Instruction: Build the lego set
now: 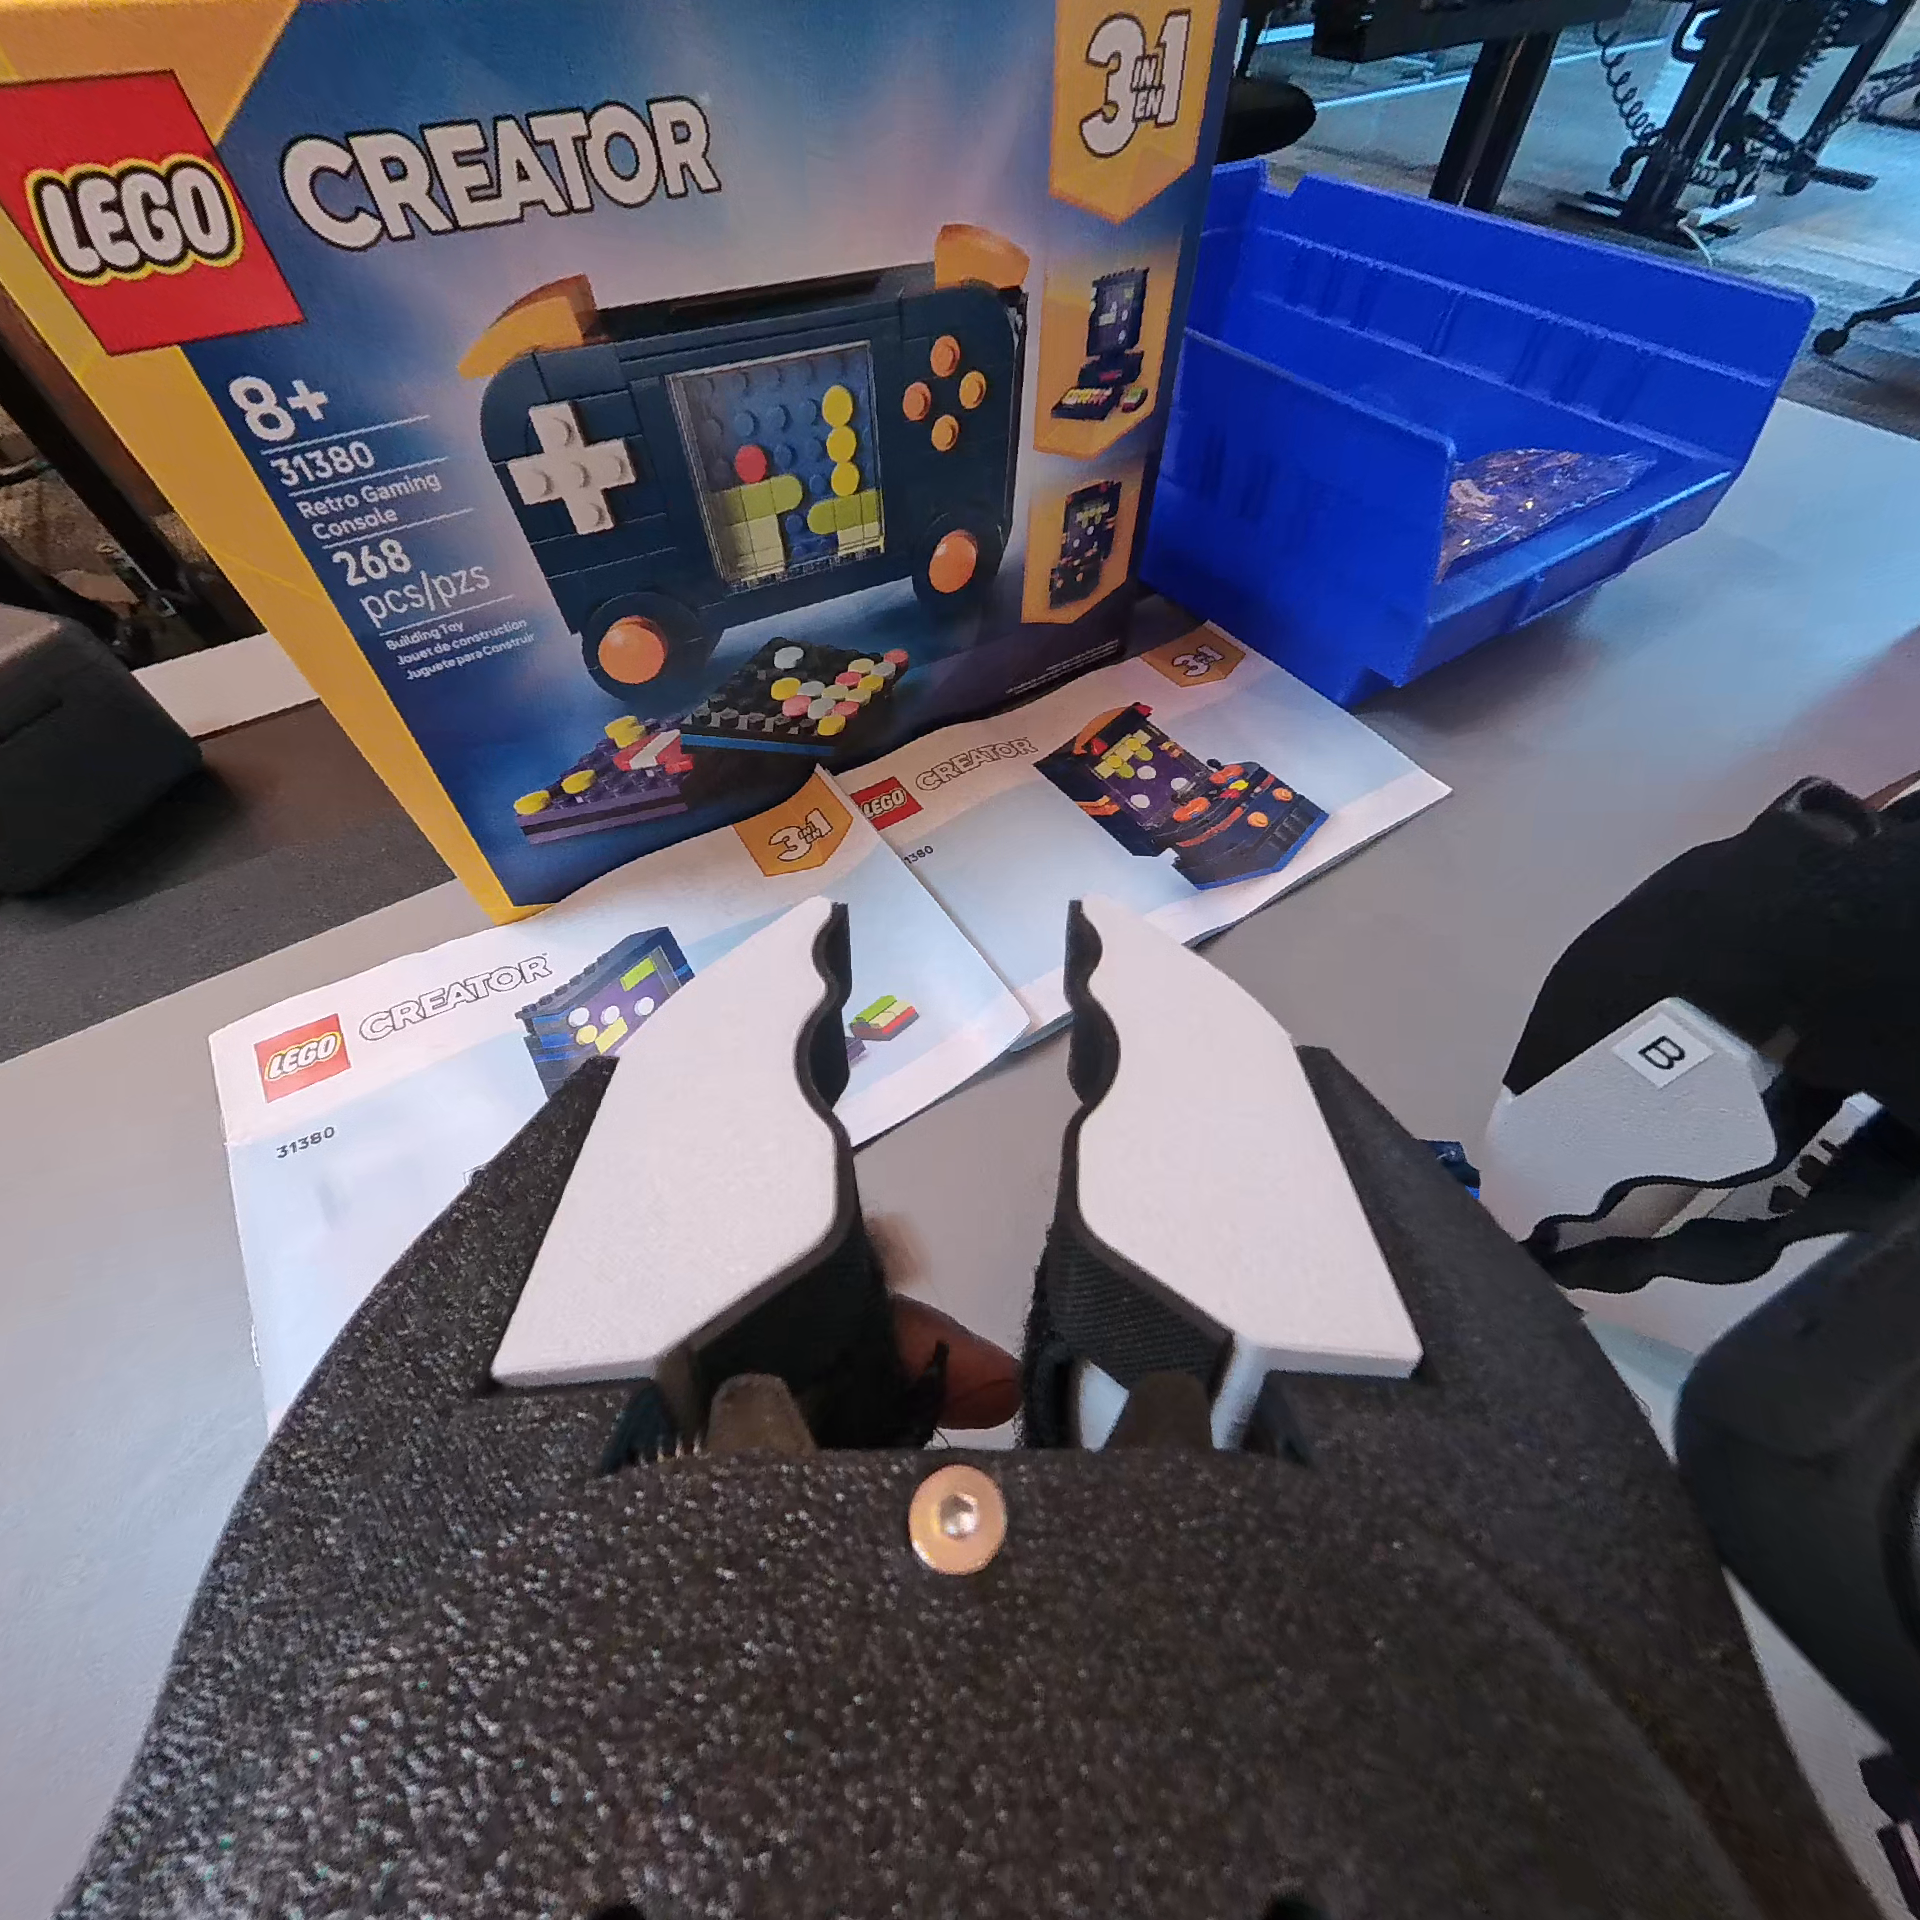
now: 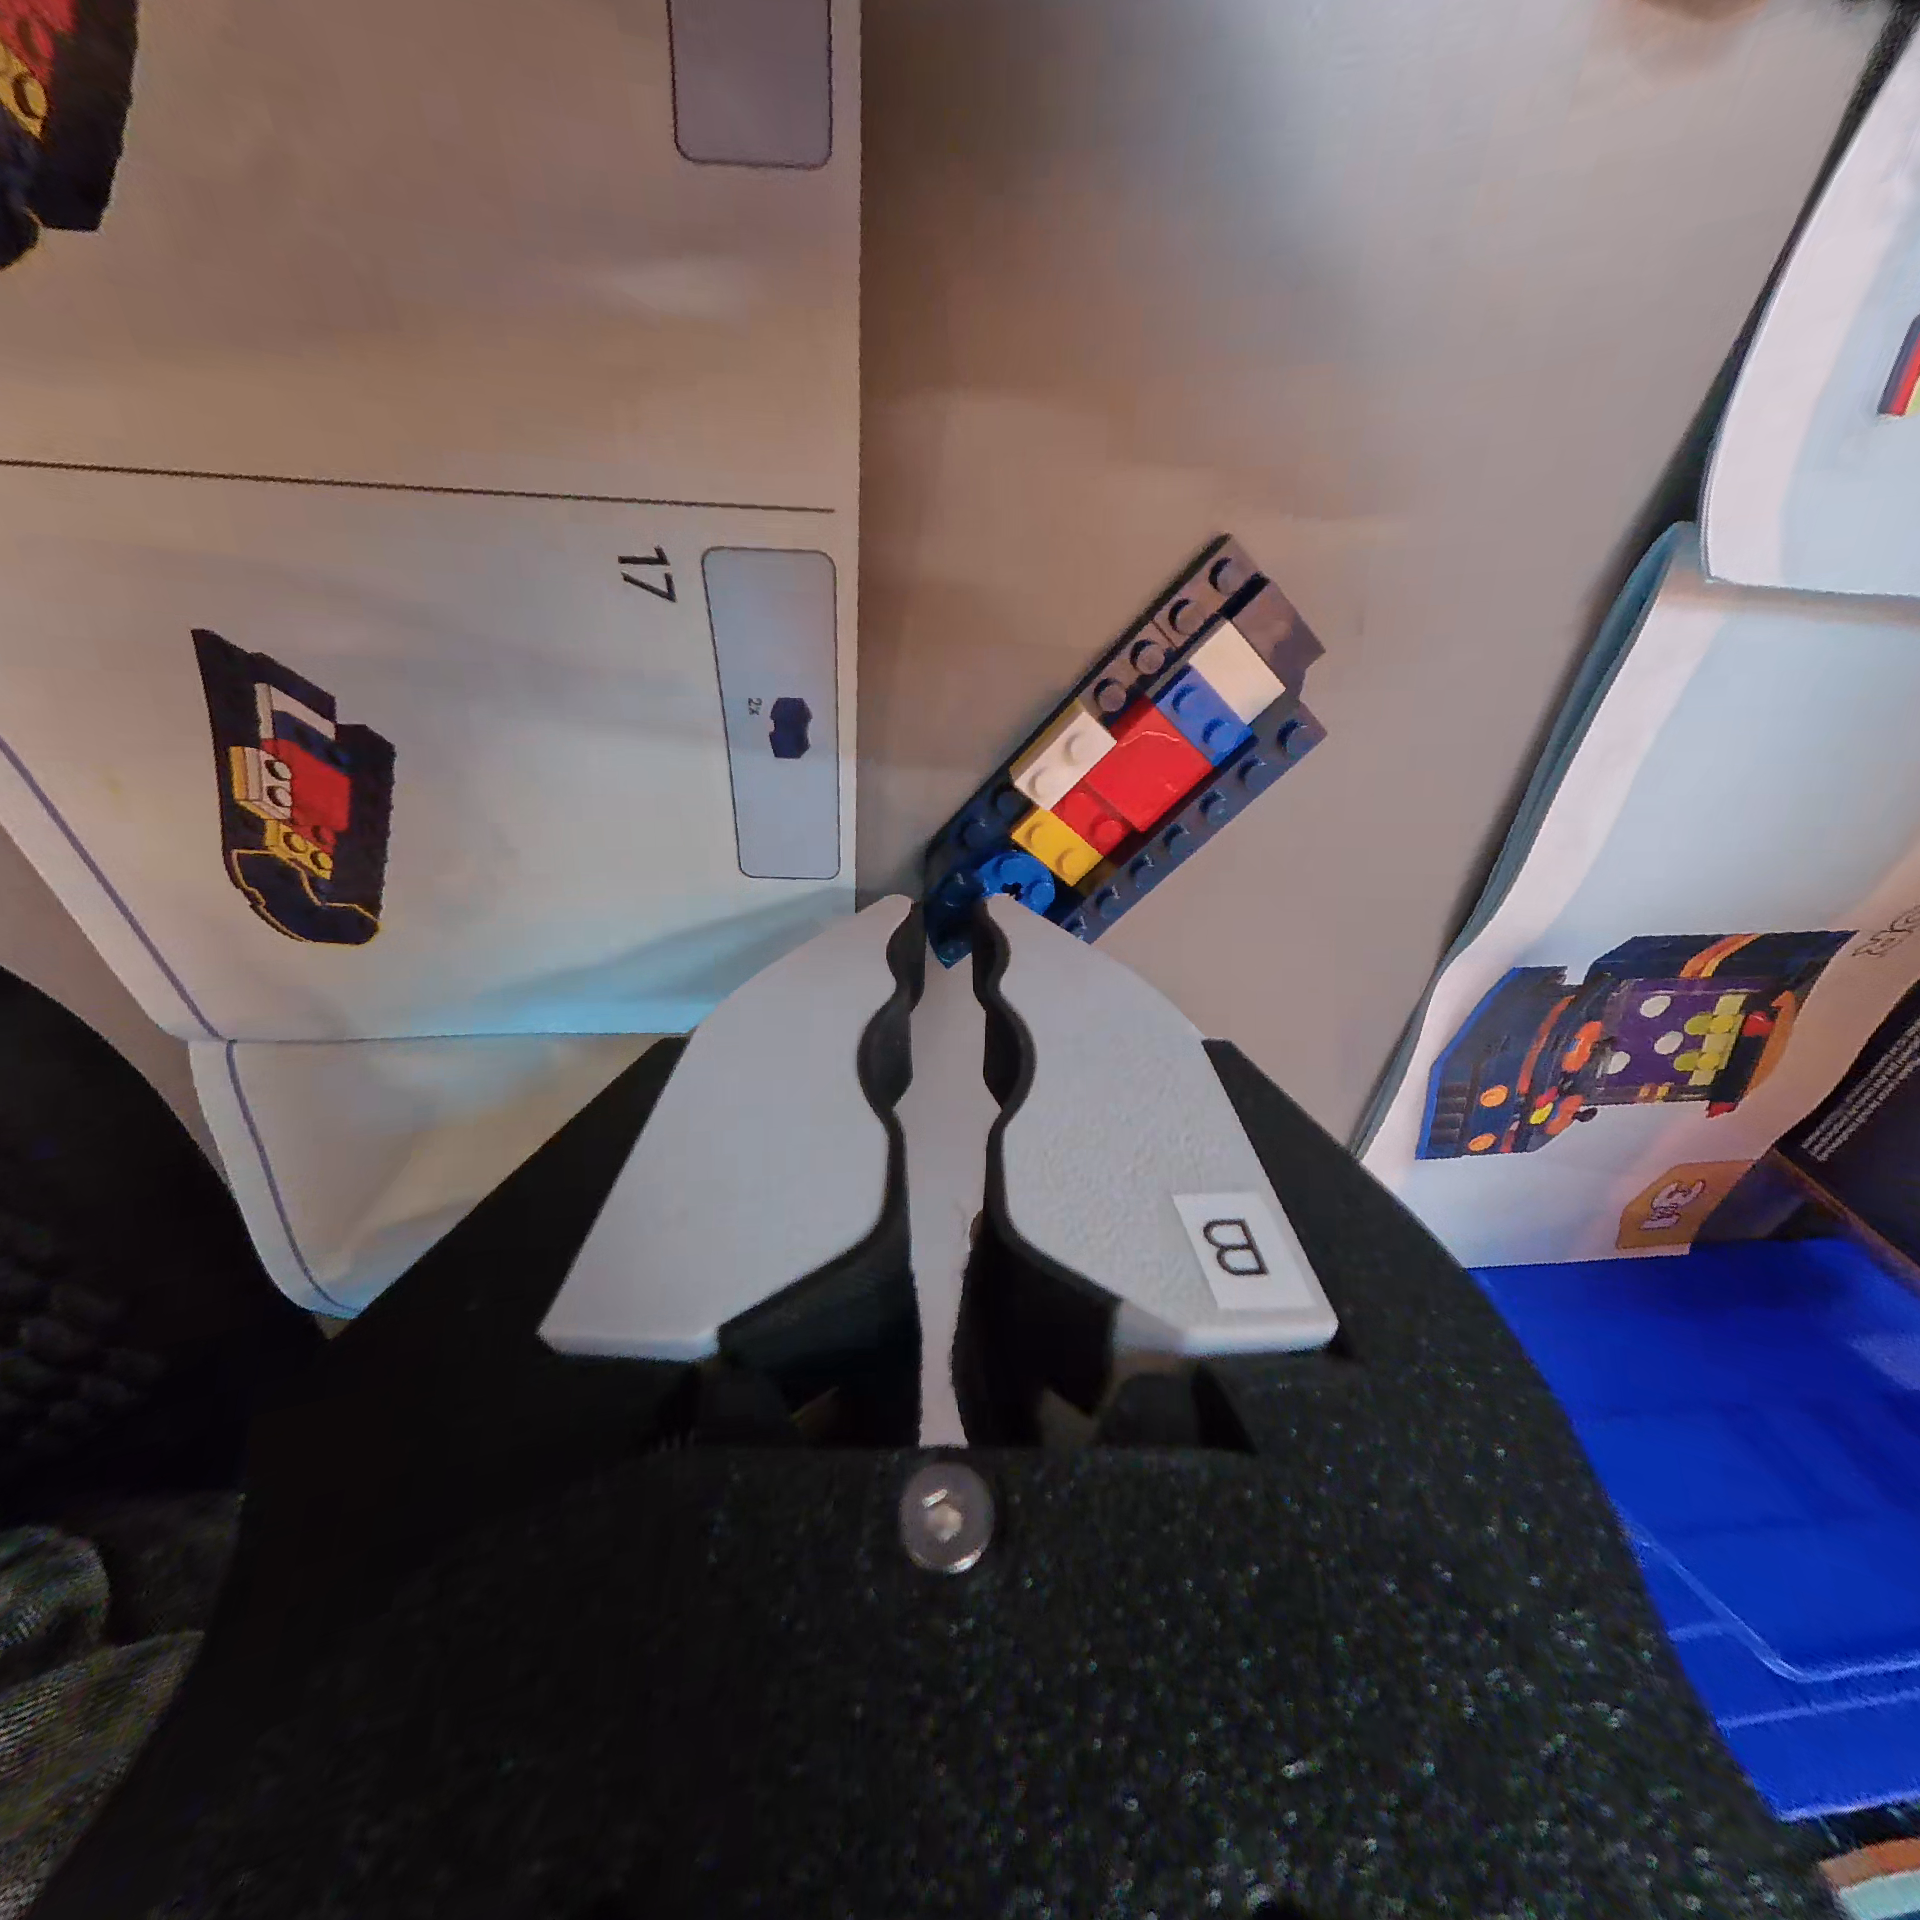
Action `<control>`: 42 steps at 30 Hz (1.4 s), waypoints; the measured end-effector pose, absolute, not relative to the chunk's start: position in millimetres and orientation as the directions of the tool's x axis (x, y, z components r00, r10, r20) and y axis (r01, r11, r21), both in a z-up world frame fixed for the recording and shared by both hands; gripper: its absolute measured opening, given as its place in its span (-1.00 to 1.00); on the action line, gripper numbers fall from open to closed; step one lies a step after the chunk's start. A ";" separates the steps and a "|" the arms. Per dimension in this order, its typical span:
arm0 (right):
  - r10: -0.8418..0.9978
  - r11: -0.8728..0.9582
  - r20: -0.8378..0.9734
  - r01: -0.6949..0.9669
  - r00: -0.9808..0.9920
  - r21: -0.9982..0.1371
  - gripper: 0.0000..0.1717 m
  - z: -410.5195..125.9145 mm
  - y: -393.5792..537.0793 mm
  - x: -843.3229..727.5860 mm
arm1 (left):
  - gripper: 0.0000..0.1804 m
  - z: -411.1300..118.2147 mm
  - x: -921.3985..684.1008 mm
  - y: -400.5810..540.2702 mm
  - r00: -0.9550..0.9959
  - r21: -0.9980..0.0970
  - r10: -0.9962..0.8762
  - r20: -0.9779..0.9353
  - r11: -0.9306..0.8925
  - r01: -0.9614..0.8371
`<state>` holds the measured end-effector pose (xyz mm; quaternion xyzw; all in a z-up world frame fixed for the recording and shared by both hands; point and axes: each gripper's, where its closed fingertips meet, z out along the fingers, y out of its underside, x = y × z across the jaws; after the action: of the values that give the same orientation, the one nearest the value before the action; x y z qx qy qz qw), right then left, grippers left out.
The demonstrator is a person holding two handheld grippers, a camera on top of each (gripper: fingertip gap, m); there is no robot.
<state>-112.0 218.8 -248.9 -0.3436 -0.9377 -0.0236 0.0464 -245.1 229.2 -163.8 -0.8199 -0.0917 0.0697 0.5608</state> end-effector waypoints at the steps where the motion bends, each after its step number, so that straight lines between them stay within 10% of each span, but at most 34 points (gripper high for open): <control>1: 0.648 0.758 0.099 0.652 -0.755 0.007 -0.90 -249.1 218.7 -112.0 | -0.56 -163.9 -245.7 228.9 0.972 -0.932 0.233 -0.012 -0.354 0.073; 42: 0.538 0.839 0.067 0.541 -0.840 0.062 -0.90 -249.3 220.9 -111.4 | -0.56 -143.7 -262.1 220.7 0.941 -0.966 0.337 0.030 -0.234 0.114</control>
<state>-111.4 220.9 -249.3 -0.2814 -0.9585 -0.0391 0.0234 -262.1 220.7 -143.7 -0.7800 -0.1445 0.0926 0.6017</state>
